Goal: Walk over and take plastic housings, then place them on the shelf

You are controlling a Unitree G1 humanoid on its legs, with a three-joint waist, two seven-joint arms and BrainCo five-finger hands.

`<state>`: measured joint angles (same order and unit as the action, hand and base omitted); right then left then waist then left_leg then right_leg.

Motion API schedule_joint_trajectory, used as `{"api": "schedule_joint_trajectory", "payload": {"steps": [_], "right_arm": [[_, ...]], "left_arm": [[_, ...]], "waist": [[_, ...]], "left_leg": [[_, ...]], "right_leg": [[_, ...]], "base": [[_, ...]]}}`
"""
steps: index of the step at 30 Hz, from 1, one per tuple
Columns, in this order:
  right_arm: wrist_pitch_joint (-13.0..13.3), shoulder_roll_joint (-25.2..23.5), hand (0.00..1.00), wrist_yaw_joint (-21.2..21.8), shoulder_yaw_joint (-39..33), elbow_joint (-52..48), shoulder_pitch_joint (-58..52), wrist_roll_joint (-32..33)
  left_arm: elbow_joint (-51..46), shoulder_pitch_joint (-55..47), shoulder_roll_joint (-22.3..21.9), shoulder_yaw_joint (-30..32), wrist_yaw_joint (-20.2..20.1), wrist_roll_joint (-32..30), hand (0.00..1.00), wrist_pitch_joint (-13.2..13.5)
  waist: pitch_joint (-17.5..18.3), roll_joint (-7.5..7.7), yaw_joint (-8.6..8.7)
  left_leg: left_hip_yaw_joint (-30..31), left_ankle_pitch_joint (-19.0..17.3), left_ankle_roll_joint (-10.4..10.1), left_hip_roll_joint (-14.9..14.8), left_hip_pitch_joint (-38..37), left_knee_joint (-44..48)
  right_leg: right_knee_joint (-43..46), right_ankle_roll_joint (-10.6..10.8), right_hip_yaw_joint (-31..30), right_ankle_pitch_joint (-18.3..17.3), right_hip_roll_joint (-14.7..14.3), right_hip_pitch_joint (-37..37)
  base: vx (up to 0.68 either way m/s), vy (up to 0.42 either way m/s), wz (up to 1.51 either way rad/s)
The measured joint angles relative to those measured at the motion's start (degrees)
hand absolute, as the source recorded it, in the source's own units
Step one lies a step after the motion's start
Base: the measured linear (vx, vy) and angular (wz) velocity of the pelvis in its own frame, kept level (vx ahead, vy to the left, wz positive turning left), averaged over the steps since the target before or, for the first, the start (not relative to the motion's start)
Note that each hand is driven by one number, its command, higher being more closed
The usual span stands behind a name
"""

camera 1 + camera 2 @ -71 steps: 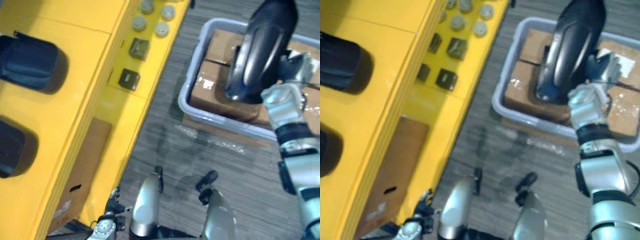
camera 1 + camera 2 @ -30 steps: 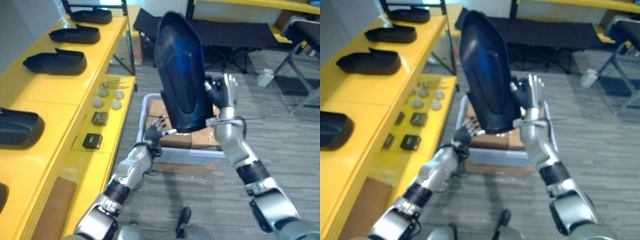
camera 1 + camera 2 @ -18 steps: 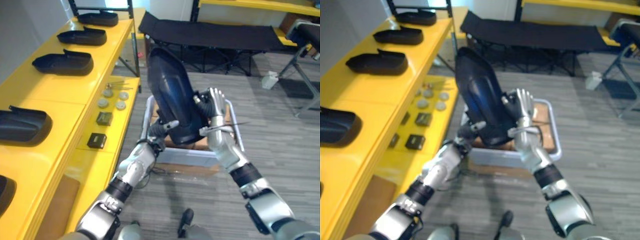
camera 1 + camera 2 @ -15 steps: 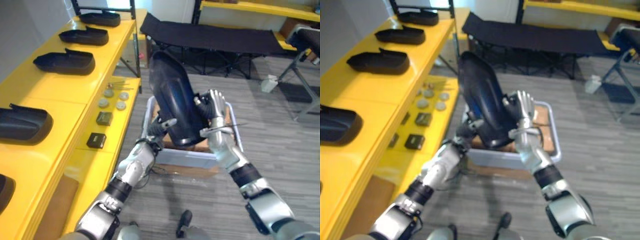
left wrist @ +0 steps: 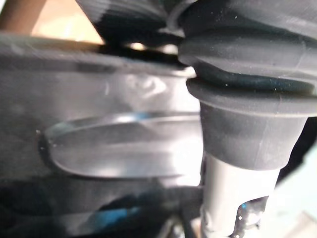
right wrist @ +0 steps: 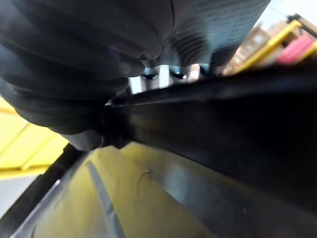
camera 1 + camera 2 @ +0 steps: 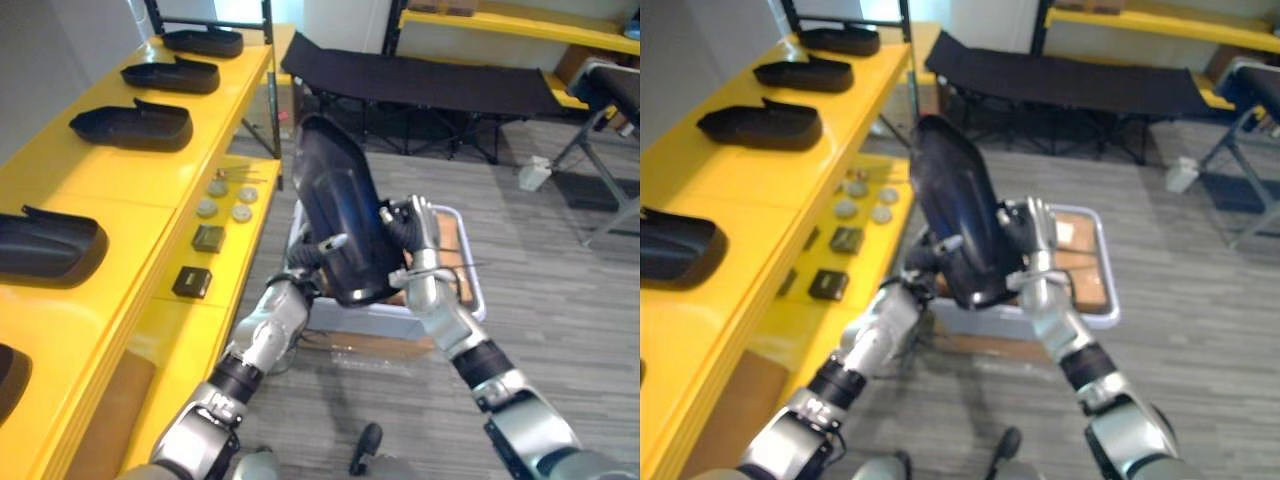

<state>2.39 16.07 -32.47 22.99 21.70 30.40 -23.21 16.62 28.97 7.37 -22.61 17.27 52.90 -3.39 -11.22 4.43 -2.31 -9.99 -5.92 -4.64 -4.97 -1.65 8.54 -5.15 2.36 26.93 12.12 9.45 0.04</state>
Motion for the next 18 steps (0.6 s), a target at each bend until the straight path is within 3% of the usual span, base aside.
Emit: {"api": "schedule_joint_trajectory", "payload": {"steps": [12, 17, 18], "right_arm": [[1.35, -2.42, 1.0, -1.05, 3.41, -5.49, -3.15, 1.19], [1.74, -3.41, 1.0, -3.21, 4.76, -6.83, -3.15, 2.14], [1.75, -3.42, 0.0, -3.85, 5.21, -7.09, -3.15, 2.14]], "left_arm": [[1.74, -3.11, 0.0, 2.13, 0.09, 0.21, 1.0, 0.61], [3.37, -3.12, 0.38, 2.12, -2.6, 2.57, 1.0, 1.65], [3.63, -3.13, 0.6, 2.07, -3.49, 3.62, 1.0, 1.82]], "waist": [[1.31, 0.81, 0.12], [1.44, 0.98, 0.15], [1.44, 0.98, 0.25]], "left_leg": [[-0.06, -0.01, -0.01, -0.01, -0.13, -0.03], [-0.08, -0.01, -0.01, 0.0, -0.18, 0.05], [-0.1, -0.01, -0.02, -0.01, -0.19, 0.05]], "right_leg": [[-0.03, 0.0, -0.11, 0.02, -0.02, 0.06], [-0.03, -0.01, -0.1, 0.0, 0.03, 0.08], [-0.03, -0.05, -0.08, -0.03, 0.03, 0.07]], "base": [[0.0, 0.0, 0.0], [0.0, 0.0, 0.0], [0.0, 0.0, 0.0]]}}
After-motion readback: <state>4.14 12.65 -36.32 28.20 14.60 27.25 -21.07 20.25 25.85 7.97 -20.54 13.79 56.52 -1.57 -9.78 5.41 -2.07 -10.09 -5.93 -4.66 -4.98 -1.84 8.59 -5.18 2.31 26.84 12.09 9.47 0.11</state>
